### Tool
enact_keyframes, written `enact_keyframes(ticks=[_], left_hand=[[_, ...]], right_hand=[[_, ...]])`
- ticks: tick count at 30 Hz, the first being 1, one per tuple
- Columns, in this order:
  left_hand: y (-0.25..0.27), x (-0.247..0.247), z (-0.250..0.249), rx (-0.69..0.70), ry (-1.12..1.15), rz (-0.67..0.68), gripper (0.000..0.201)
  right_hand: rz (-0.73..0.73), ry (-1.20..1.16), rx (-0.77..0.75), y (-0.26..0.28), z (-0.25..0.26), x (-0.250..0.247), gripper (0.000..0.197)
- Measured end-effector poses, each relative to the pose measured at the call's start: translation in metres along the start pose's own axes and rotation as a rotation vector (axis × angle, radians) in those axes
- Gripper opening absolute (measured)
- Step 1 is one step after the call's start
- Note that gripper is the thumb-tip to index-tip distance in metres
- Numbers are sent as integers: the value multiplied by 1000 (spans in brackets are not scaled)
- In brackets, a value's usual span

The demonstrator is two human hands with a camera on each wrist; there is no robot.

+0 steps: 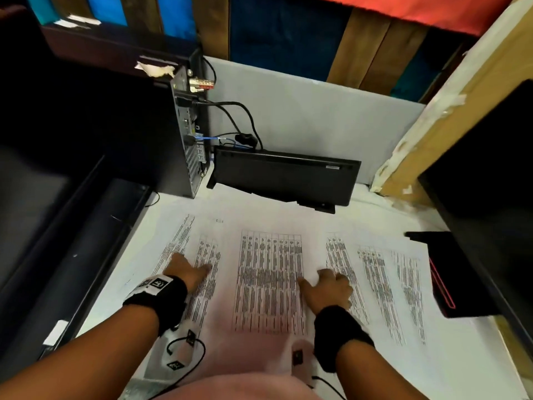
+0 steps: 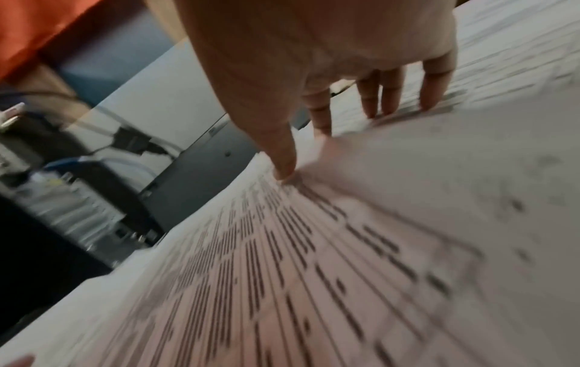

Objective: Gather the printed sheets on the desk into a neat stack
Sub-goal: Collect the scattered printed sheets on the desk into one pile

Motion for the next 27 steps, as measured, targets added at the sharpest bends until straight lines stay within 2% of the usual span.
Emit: enact_keyframes(ticks=[3,5,7,9,10,12,14,15,18,20,21,22,23,24,26,27], left_hand=[[2,13,-13,25,2,67,85],[4,25,-22,48,20,164,88],[7,35,-27,92,17,270,100],[4,43,-26,108,8,310,110],[3,44,-26,115,-9,287,102],[6,41,-31,129,-182,148,81],[13,42,-40,132,-366,61,77],[18,45,-44,136,-373,73,81],[21,69,-53,206,-157,162,96],[22,78,-55,255,76,181,103],[23,77,-56,247,187,171,104],[21,78,-54,235,270,170,105],[25,78,-54,208,290,198,105],[26,79,-54,219,280,233,98],[34,79,-57,256,150,313,66],[35,79,-58,279,99,309,54]], right_hand=[[102,-352,-94,-9,2,1,68],[198,-536,-104,-12,3,5,69],[285,-586,-117,-15,3,9,43],[266,-531,-110,-19,-4,10,35],[219,-442,-89,-20,-9,9,38],[117,-169,-39,-22,-19,8,49],[88,-32,-50,-19,-21,10,66],[96,-45,-83,-20,-20,13,72],[166,-344,-127,-18,-13,16,76],[233,-570,-50,-19,-13,14,72],[258,-629,-2,-21,-16,15,70],[283,-644,25,-22,-20,15,82],[319,-637,23,-21,-22,16,85],[346,-625,-3,-20,-24,16,78],[368,-581,-37,-15,-24,12,63],[363,-562,-54,-15,-26,8,62]])
Point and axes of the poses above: each hand's wrist, its own y-axis away from the middle knuckle, its own x-axis out of the palm, z = x × y, the point moved 3 cm from there along -y, towards the middle knuckle, and after that the axes turned 6 degrees about z, right-handed, at the moved point
